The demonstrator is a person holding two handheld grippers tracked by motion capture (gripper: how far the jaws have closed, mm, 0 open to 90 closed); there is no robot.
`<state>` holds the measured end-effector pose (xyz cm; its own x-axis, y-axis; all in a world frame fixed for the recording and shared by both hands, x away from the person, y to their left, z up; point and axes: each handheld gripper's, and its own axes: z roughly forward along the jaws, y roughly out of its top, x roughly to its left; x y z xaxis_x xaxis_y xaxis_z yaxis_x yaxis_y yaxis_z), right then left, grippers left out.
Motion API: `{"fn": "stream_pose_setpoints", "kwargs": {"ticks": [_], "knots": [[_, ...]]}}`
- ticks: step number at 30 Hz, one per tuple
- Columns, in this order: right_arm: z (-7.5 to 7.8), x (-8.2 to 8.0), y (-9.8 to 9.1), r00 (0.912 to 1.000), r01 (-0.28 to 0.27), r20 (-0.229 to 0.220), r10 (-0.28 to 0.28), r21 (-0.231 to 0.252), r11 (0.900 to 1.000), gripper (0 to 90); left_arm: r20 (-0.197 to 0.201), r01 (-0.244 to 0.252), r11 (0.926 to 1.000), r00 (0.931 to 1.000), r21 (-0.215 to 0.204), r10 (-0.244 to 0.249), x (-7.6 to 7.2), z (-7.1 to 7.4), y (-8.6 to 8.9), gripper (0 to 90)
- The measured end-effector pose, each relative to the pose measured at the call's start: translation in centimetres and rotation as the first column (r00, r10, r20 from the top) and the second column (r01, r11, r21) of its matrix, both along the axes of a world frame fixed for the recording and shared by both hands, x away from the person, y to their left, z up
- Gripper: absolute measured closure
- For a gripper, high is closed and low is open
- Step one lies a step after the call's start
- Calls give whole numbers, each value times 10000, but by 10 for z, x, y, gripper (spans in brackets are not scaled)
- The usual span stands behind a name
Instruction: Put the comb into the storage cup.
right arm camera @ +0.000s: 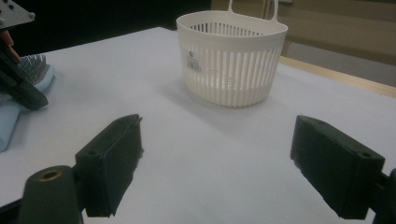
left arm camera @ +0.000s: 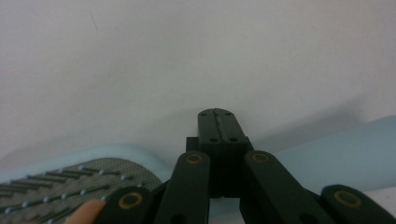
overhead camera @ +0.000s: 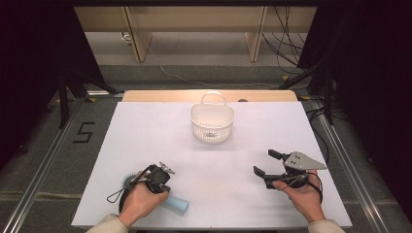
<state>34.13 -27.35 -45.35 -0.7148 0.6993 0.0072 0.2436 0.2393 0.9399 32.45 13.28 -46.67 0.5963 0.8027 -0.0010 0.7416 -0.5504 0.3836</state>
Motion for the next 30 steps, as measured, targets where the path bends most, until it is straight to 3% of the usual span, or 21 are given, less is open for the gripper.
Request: {"fn": "stream_pose_setpoints", "kwargs": {"ticks": [14,24,30], "knots": [[0,0,1,10000,-14,-48,14,10,10000,174,-816,129,9996,9966,-262,-150,-24,1,29,900],[-1,2,2,10000,-18,-90,18,-26,10000,176,-1205,113,9997,9926,-205,-136,-30,2,46,900],[-1,2,2,10000,-51,-72,51,-46,10000,177,-1621,-8,9999,9868,-144,-15,-32,3,61,899]]}}
